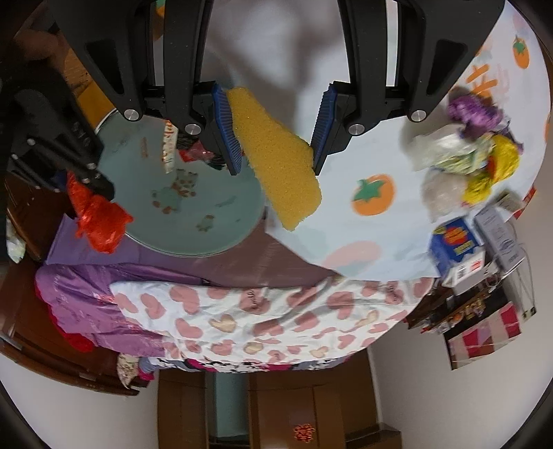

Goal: Collect trash
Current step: 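Carry the yellow sponge and red bag over the wastebasket with both grippers, then open both grippers to drop the sponge and red bag into the wastebasket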

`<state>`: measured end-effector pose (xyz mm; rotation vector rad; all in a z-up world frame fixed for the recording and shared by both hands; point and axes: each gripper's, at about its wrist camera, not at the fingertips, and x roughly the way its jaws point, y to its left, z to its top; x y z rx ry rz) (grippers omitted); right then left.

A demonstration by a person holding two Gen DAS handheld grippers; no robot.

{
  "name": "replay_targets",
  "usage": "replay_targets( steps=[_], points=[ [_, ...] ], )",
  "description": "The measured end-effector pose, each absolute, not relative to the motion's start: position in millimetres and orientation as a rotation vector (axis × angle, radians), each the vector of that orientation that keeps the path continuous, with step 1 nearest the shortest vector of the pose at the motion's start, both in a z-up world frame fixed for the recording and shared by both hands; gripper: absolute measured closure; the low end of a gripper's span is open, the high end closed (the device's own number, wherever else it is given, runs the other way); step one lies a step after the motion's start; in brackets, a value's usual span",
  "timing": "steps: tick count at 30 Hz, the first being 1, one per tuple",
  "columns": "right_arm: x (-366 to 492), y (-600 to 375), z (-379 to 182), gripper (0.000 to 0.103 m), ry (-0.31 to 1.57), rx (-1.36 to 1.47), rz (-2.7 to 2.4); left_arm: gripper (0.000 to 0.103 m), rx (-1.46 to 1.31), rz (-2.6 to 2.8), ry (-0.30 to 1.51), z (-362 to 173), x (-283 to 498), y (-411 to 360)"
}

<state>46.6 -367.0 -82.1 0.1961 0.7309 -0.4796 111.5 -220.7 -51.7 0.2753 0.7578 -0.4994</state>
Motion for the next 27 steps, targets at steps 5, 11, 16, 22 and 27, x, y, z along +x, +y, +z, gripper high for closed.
replay_targets(
  steps=[5,11,16,22,27],
  points=[
    [56,-379,-95,0.078,0.777,0.197,-0.476,0.062,0.282,-0.527,0.79,-62,118,-245],
    [67,-388,-102,0.065,0.817,0.176,-0.453,0.062,0.278,-0.546,0.819,-71,129,-263],
    [64,-394,-98,0.051,0.808,0.184,-0.435,0.061,0.271,-0.553,0.842,-77,138,-271],
    [61,-395,-91,0.043,0.794,0.178,-0.435,0.061,0.263,-0.551,0.862,-83,141,-272],
    [50,-396,-77,0.04,0.742,0.189,-0.469,0.061,0.264,-0.551,0.859,-83,141,-272]
  ],
)
